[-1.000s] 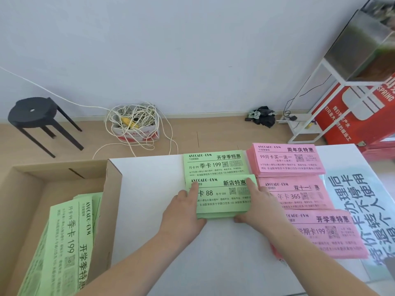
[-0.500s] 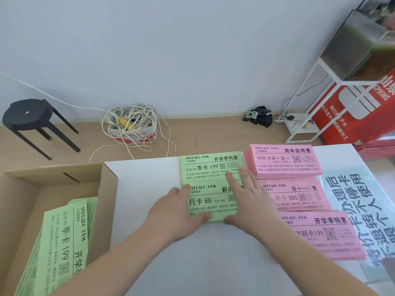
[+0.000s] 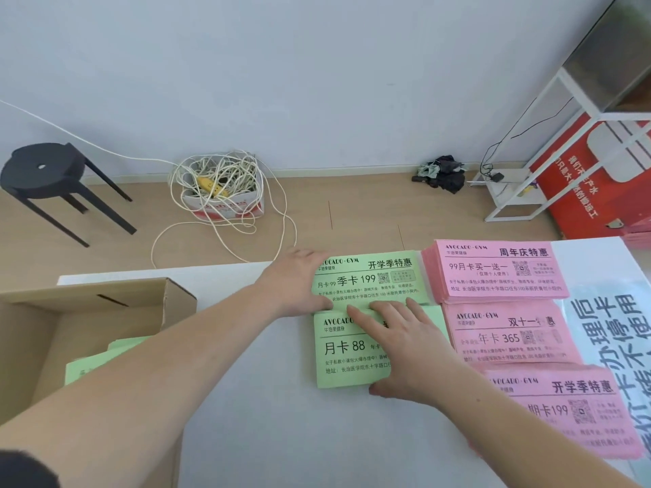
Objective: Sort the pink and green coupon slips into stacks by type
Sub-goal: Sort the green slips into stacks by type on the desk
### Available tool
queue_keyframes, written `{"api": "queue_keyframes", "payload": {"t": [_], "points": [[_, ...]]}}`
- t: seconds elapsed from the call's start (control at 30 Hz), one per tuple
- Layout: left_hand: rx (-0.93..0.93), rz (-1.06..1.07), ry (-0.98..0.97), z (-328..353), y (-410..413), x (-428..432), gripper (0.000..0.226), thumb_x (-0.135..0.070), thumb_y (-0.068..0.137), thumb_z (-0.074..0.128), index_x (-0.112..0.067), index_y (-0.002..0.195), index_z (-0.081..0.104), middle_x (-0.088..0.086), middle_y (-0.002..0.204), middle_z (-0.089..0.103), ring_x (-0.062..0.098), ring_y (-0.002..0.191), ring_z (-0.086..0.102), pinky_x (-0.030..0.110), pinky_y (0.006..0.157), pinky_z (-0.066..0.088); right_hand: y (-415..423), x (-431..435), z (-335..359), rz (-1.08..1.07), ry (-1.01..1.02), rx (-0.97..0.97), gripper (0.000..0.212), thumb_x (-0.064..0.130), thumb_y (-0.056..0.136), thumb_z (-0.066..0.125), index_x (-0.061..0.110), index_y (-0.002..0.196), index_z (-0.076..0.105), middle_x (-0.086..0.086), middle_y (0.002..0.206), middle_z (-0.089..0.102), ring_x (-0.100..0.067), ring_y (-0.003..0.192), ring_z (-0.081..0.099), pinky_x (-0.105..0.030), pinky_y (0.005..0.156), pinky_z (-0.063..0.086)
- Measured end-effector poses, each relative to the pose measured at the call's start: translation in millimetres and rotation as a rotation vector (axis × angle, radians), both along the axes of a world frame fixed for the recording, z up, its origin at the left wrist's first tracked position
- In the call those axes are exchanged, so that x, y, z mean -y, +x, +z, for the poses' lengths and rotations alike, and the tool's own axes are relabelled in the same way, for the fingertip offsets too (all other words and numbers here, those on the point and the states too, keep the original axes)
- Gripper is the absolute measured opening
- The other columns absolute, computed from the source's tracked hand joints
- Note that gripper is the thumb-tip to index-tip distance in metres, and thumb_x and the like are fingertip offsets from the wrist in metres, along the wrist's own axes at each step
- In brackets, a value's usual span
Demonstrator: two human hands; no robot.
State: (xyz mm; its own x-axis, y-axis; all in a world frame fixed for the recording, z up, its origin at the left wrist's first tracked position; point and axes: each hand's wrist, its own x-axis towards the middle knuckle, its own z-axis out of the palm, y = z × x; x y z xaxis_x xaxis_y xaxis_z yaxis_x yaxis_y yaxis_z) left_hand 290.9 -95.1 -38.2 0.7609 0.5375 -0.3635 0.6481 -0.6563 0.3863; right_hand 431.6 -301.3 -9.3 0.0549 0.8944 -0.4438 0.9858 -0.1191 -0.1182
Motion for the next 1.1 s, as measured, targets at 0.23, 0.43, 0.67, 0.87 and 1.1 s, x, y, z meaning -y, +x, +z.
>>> {"api": "queue_keyframes", "payload": {"t": [0.23, 0.43, 0.67, 0.87, 1.1], "points": [[-0.009, -0.012, 0.071, -3, 3, 4, 0.095, -0.055, 0.076, 0.081, -0.025, 0.153, 0.034, -0.006, 0.151, 0.047, 0.021, 0.138, 0.039, 0.041, 0.108, 0.044, 0, -3, -18, -0.015, 0.075, 0.003, 0.12, 0.067, 0.057, 0.077, 0.041, 0.156, 0.016, 0.001, 0.142, 0.045, -0.025, 0.133, 0.045, -0.049, 0.12, 0.028], [0.007, -0.014, 0.065, -7, 5, -2, 0.095, -0.055, 0.068, 0.087, -0.021, 0.145, 0.043, 0.0, 0.137, 0.049, 0.024, 0.129, 0.041, 0.038, 0.111, 0.037, -1, 0, -27, -0.042, 0.165, 0.008, 0.123, 0.069, 0.039, 0.08, 0.039, 0.15, 0.036, 0.005, 0.125, 0.057, -0.024, 0.118, 0.059, -0.052, 0.11, 0.044], [0.058, 0.173, -0.22, -3, 16, -11, 0.073, -0.034, 0.069, 0.088, -0.023, 0.132, 0.051, -0.004, 0.123, 0.06, 0.017, 0.113, 0.055, 0.028, 0.088, 0.044, -2, 0, -28, -0.058, 0.147, 0.025, 0.127, 0.069, 0.037, 0.082, 0.04, 0.151, 0.033, 0.006, 0.125, 0.057, -0.022, 0.118, 0.059, -0.053, 0.113, 0.042], [0.124, 0.237, -0.294, 5, 21, -5, 0.031, -0.017, 0.084, 0.068, -0.026, 0.113, 0.06, -0.006, 0.112, 0.066, 0.019, 0.105, 0.062, 0.03, 0.085, 0.05, 1, 0, -30, -0.049, 0.153, 0.055, 0.127, 0.067, 0.038, 0.083, 0.04, 0.152, 0.034, 0.004, 0.127, 0.056, -0.024, 0.12, 0.058, -0.053, 0.116, 0.039], [0.283, 0.475, -0.292, 0, -1, 3, 0.028, -0.01, 0.088, 0.063, -0.029, 0.109, 0.061, -0.002, 0.109, 0.069, 0.022, 0.094, 0.066, 0.032, 0.072, 0.057, -8, -2, -17, -0.04, 0.072, 0.07, 0.121, 0.058, 0.066, 0.077, 0.043, 0.158, 0.001, -0.001, 0.152, 0.029, -0.025, 0.148, 0.024, -0.052, 0.127, 0.001]]}}
